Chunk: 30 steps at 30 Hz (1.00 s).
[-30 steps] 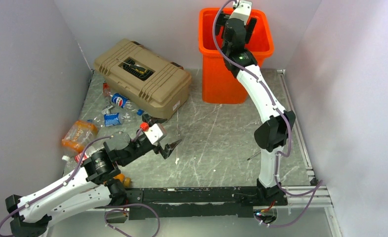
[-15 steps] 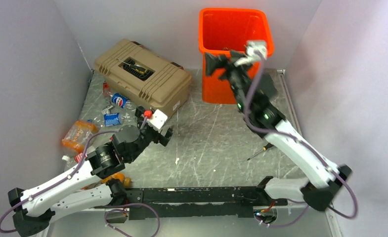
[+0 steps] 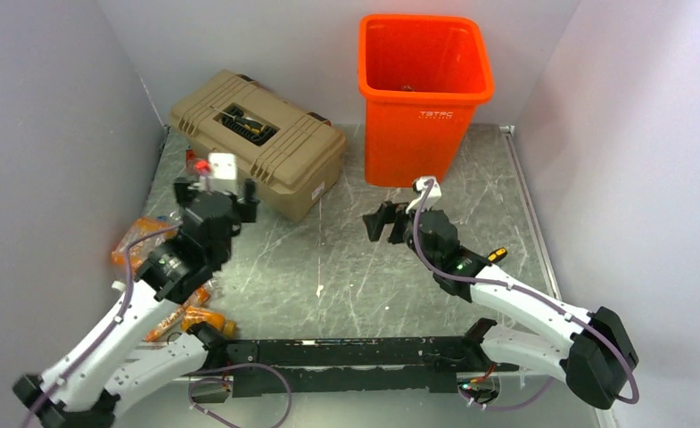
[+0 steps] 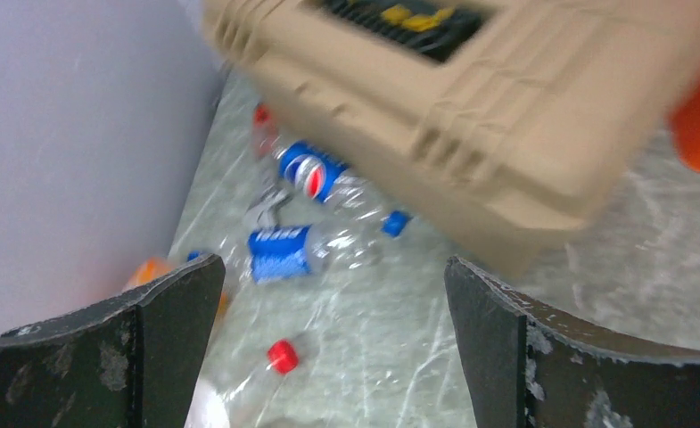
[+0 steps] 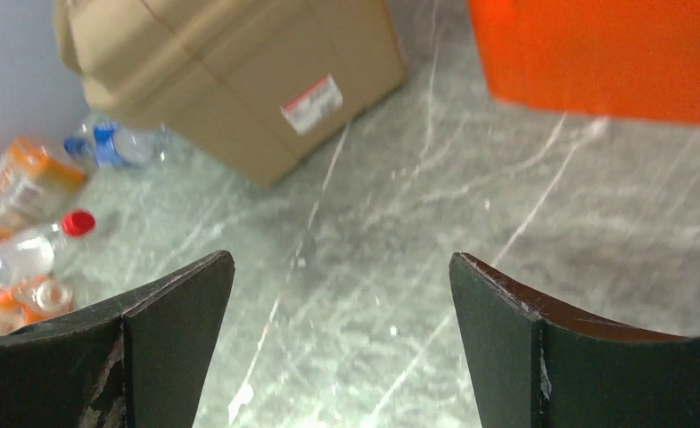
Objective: Put the plastic bottles in the bin
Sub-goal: Pick up the plastic bottle at the center of the board.
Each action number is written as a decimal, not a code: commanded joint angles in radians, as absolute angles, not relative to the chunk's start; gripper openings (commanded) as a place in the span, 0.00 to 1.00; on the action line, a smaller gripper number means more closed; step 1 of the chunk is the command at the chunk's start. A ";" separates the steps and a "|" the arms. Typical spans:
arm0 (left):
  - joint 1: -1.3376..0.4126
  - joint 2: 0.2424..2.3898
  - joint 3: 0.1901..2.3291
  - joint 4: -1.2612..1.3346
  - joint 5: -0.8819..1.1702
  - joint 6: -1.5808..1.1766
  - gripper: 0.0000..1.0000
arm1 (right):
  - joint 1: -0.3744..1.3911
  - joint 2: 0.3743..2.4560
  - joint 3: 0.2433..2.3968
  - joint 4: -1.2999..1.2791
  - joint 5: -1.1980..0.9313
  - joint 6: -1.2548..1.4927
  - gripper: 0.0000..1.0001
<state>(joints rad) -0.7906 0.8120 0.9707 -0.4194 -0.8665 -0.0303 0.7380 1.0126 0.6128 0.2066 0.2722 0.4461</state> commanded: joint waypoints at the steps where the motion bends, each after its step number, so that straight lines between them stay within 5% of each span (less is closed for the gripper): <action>1: -0.393 0.842 0.937 -0.624 -0.535 -0.296 0.99 | 0.744 0.947 0.551 0.254 0.207 0.550 0.95; 14: 0.039 1.031 0.871 -0.498 -0.172 -0.920 0.99 | 0.744 0.833 0.446 0.228 0.179 0.544 0.95; 30: 0.046 1.353 0.806 -0.227 -0.248 -1.496 0.99 | 0.744 0.669 0.421 0.081 0.209 0.525 0.95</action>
